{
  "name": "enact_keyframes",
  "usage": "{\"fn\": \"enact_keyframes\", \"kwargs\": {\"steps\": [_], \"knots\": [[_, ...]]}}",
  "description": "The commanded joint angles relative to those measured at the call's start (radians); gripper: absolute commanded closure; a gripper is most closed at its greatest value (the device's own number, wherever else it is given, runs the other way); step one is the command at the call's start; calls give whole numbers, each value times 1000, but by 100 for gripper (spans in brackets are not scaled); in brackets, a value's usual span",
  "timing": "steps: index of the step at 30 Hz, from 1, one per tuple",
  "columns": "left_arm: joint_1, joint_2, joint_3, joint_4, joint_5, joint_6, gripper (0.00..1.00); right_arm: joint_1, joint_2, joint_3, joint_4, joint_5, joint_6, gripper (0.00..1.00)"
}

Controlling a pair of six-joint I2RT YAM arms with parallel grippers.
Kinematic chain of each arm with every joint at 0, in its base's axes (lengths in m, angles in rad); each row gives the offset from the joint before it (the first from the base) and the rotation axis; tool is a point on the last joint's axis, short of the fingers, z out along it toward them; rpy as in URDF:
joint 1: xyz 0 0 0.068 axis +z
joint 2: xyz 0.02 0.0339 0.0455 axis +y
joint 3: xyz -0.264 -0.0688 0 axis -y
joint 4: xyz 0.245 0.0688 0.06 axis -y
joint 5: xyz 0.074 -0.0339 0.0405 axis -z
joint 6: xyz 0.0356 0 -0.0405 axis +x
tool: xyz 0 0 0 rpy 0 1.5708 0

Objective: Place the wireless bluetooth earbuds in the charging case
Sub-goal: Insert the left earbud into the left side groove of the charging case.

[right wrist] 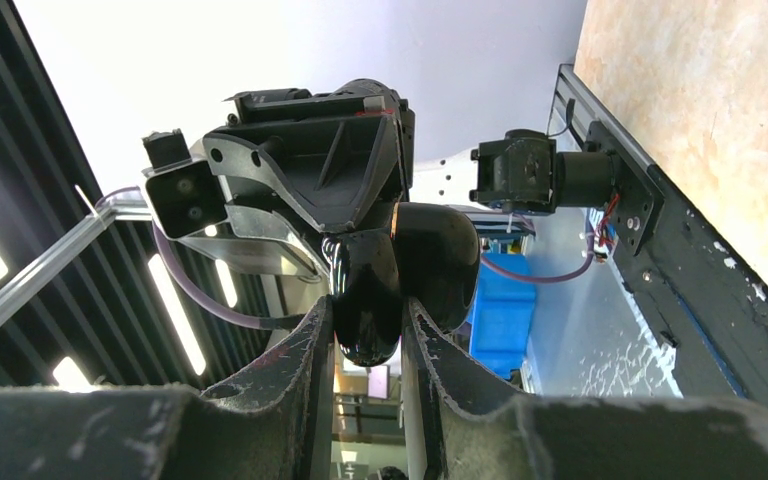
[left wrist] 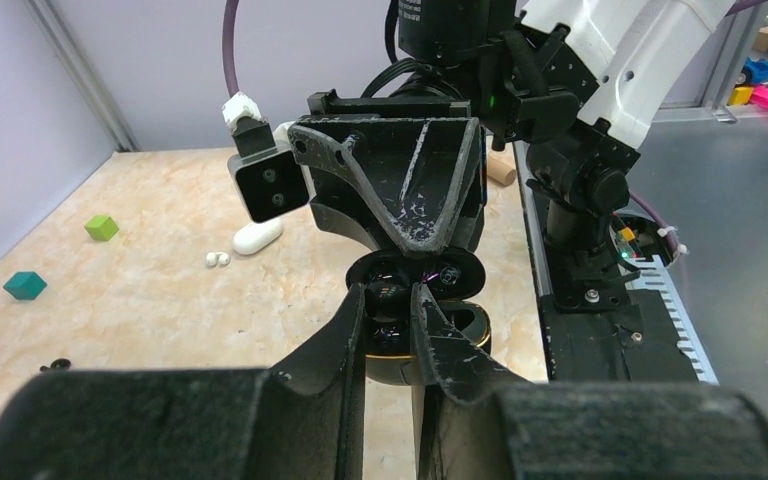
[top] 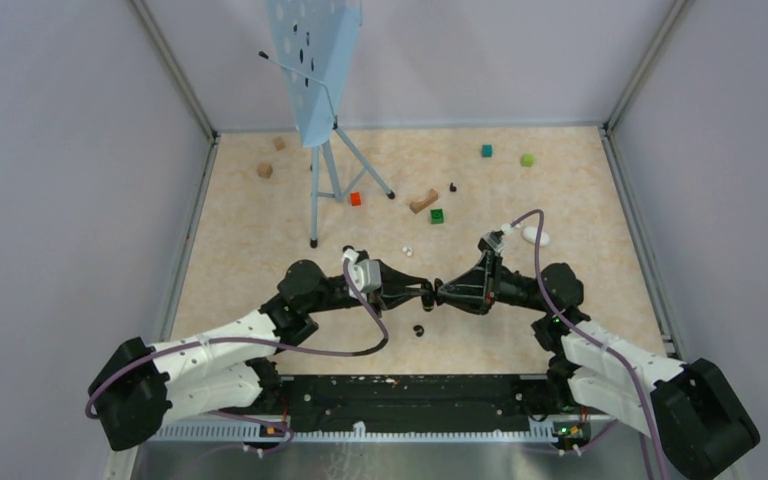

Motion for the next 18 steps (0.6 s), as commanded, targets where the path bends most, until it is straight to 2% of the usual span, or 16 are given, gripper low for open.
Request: {"fn": "enact_keyframes", "kwargs": {"steps": [1, 6, 18], "knots": [[2, -30, 17, -5, 2, -10, 93, 10, -19, 17, 34, 21, -12, 100], [2, -31, 8, -4, 7, -17, 93, 10, -7, 27, 50, 25, -10, 100], [2, -16, 18, -7, 24, -19, 82, 10, -3, 23, 47, 26, -15, 100]]}}
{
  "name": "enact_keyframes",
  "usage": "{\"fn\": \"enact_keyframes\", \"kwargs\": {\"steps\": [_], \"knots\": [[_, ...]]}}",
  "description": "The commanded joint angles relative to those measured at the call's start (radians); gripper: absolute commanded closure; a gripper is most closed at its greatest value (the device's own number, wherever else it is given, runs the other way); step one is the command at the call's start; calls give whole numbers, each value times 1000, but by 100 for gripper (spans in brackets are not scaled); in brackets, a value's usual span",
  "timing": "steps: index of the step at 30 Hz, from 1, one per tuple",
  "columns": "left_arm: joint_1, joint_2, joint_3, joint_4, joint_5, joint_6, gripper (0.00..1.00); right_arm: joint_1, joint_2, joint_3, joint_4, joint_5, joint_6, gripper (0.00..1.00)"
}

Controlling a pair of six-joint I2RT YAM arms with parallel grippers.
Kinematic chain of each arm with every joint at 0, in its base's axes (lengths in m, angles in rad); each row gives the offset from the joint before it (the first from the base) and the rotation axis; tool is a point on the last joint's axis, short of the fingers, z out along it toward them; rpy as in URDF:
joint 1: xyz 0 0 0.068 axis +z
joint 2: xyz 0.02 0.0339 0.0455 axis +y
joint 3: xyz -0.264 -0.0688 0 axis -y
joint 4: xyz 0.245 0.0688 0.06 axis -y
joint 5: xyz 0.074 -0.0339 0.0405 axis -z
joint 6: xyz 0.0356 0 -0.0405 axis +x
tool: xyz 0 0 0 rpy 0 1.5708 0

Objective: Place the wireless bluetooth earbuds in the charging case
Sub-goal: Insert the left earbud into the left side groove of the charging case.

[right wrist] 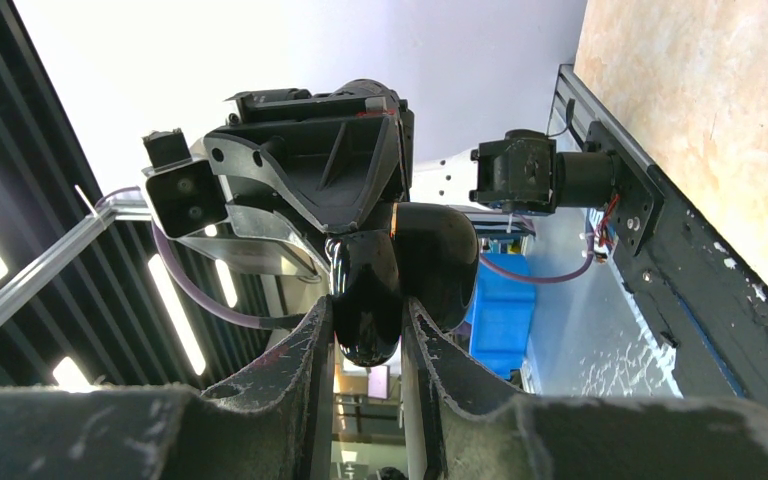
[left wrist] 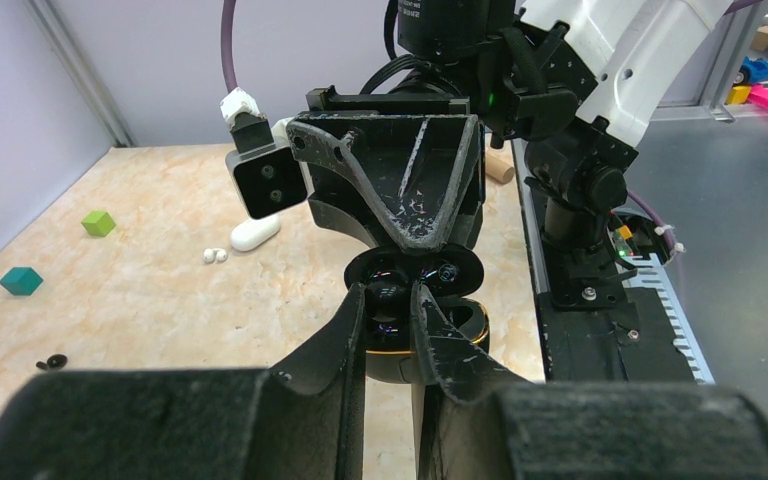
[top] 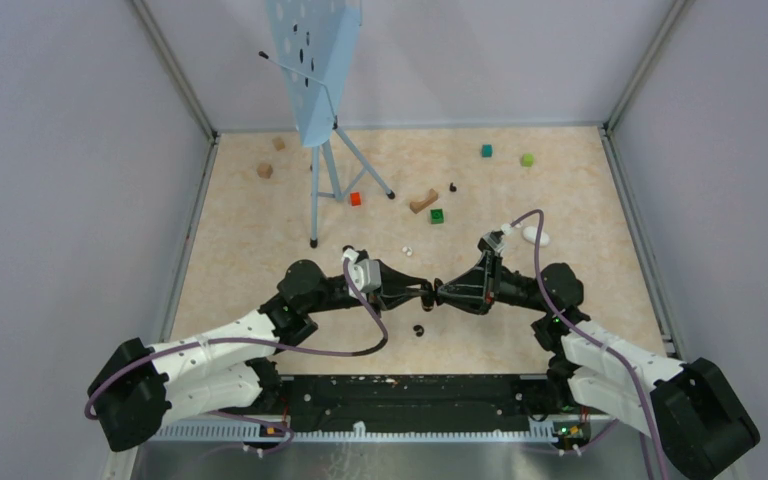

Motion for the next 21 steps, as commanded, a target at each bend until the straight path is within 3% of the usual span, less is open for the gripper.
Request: {"fn": "enact_keyframes", "kwargs": {"steps": [1, 16, 19, 21], "knots": [[2, -7, 17, 10, 22, -15, 80, 8, -3, 21, 45, 24, -16, 100], [2, 3, 22, 15, 13, -16, 54, 9, -4, 12, 44, 24, -20, 100], [2, -1, 29, 14, 12, -17, 43, 8, -5, 7, 34, 24, -27, 100], [2, -8, 37, 7, 3, -17, 29, 8, -6, 7, 17, 24, -40, 100]]}}
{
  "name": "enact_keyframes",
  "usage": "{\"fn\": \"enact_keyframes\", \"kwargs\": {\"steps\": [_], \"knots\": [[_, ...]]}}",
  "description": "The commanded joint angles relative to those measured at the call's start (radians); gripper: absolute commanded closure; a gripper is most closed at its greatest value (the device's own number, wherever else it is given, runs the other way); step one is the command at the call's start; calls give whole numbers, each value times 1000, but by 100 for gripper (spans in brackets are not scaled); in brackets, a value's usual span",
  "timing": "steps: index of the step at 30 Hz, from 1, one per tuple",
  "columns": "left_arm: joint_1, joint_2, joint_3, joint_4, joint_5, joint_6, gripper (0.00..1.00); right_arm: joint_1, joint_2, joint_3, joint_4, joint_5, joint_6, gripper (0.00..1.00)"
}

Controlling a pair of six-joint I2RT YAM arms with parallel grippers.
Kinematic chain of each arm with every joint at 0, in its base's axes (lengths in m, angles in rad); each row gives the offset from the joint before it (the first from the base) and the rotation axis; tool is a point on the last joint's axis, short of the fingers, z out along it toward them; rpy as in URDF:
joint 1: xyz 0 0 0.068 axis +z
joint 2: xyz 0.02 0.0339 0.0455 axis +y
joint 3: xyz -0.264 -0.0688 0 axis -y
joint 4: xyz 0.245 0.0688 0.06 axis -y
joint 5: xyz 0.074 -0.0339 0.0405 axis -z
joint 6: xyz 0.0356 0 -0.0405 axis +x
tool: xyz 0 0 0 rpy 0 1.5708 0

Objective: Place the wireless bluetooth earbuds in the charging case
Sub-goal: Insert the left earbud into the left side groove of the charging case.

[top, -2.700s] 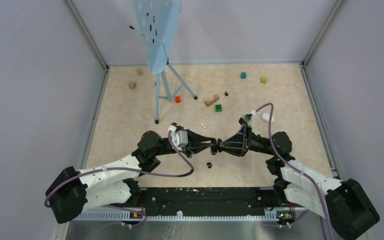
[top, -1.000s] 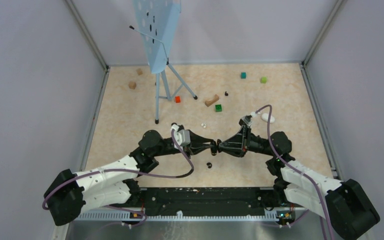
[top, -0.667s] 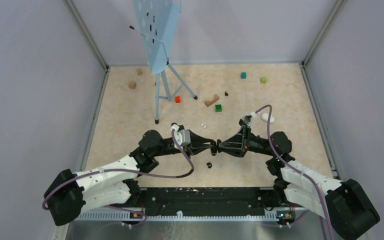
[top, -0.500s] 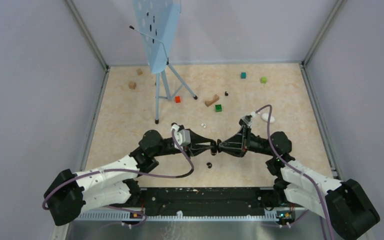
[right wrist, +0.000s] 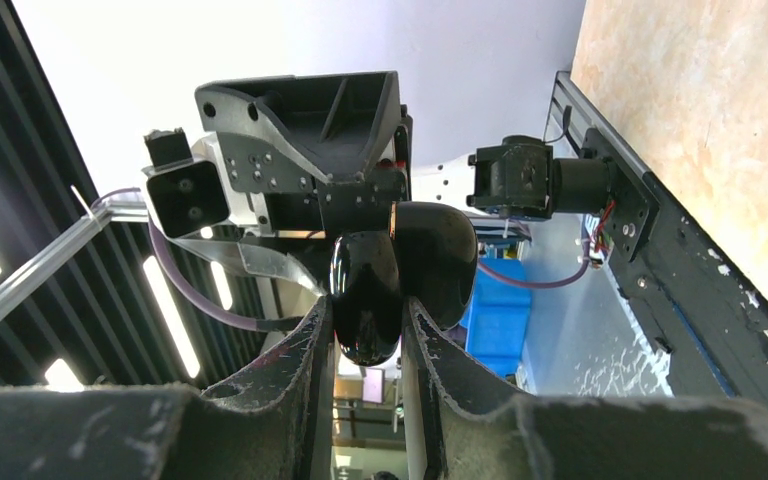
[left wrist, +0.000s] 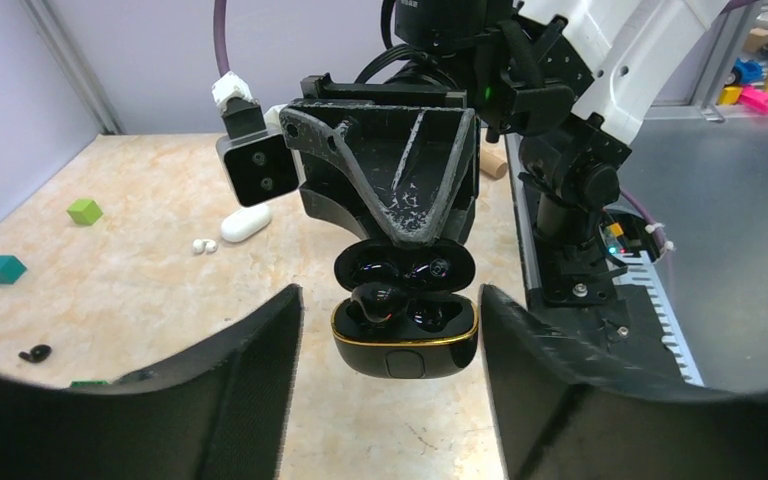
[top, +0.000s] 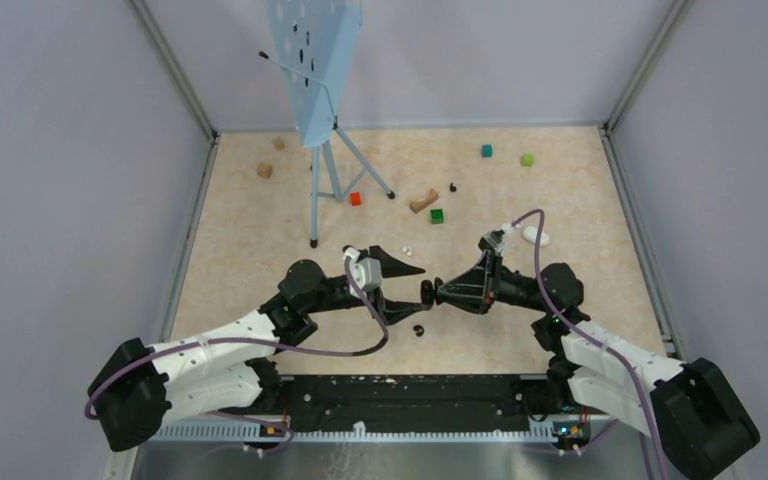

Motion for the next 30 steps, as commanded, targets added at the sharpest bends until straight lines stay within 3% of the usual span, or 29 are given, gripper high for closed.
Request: {"fn": "enact_keyframes", "kwargs": {"steps": [1, 4, 9, 13, 17, 20, 26, 30], "knots": [[2, -11, 45, 13, -4, -21, 20, 8, -7, 8, 7, 16, -36, 100], [2, -19, 78, -46, -19, -37, 6, 8, -17, 12, -27, 17, -55, 100], [2, -60, 126, -127, -78, -83, 2, 8, -25, 19, -72, 20, -80, 100], [2, -117, 155, -226, -280, -225, 1, 8, -33, 26, -116, 26, -107, 100], [2, -131, 196, -368, -455, -327, 19, 9, -37, 36, -143, 26, -124, 100], [2, -101, 245, -469, -515, -391, 24, 9, -35, 43, -152, 25, -128, 100], [2, 27, 398, -756, -497, -379, 26, 8, -36, 51, -160, 23, -132, 100], [2, 34, 388, -735, -374, -378, 25, 8, -34, 54, -168, 22, -134, 100]]}}
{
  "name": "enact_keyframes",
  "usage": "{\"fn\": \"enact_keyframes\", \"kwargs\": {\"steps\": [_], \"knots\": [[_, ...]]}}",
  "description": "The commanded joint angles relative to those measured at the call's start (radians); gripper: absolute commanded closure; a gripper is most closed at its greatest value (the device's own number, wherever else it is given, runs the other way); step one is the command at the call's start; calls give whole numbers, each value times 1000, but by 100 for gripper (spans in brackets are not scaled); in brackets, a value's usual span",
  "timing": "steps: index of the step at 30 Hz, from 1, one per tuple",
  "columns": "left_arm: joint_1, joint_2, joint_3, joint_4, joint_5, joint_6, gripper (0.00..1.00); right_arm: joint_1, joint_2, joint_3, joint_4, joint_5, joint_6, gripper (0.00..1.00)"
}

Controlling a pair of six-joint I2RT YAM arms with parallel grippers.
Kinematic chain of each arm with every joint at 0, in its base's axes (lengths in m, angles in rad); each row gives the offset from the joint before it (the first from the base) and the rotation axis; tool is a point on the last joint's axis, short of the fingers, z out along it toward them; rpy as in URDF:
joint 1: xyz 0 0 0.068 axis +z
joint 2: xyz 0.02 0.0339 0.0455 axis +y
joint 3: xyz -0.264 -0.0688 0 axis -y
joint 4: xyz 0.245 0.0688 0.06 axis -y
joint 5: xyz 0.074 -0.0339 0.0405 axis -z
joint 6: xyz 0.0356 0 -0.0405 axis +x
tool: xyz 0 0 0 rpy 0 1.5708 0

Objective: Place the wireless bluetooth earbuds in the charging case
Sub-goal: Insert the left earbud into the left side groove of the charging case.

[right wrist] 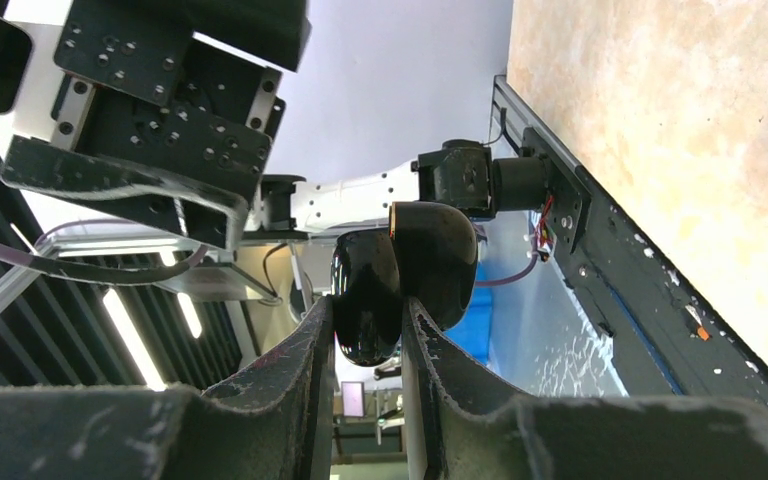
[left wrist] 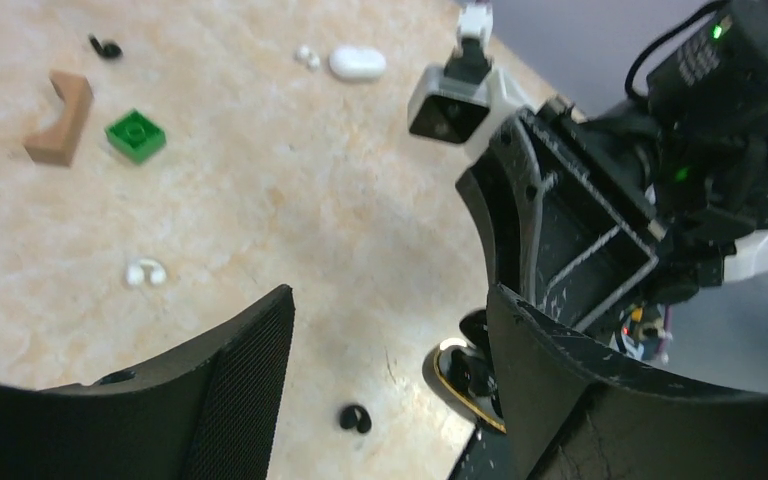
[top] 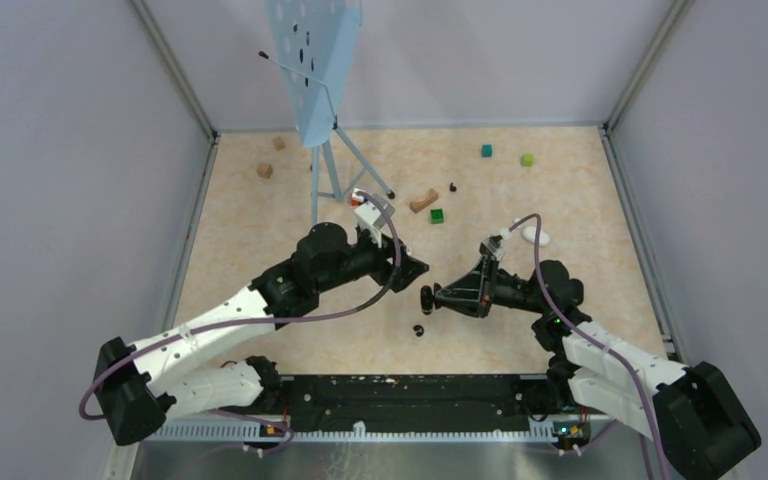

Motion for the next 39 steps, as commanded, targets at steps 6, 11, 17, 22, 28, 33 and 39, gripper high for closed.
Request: {"fn": "enact_keyframes", "kwargs": {"steps": [6, 11, 17, 22, 28, 33, 39], "knots": [[1, -127, -68, -10, 45, -56, 20, 7, -6, 48, 9, 11, -27, 100], [1, -215, -124, 26, 51, -5, 22, 8, 37, 20, 118, 17, 40, 100], [-1, -184, -96, -32, 189, 102, 21, 7, 77, 0, 211, 31, 136, 100], [-1, -186, -120, -49, 177, 156, 17, 8, 108, -23, 289, 39, 191, 100], [-1, -184, -161, 42, 176, 140, 22, 9, 111, -25, 292, 39, 192, 100], [-1, -139, -154, 66, 212, 150, 24, 8, 107, -20, 282, 38, 187, 100], [-1, -114, -159, 100, 210, 151, 24, 8, 96, -22, 269, 40, 182, 100]]}}
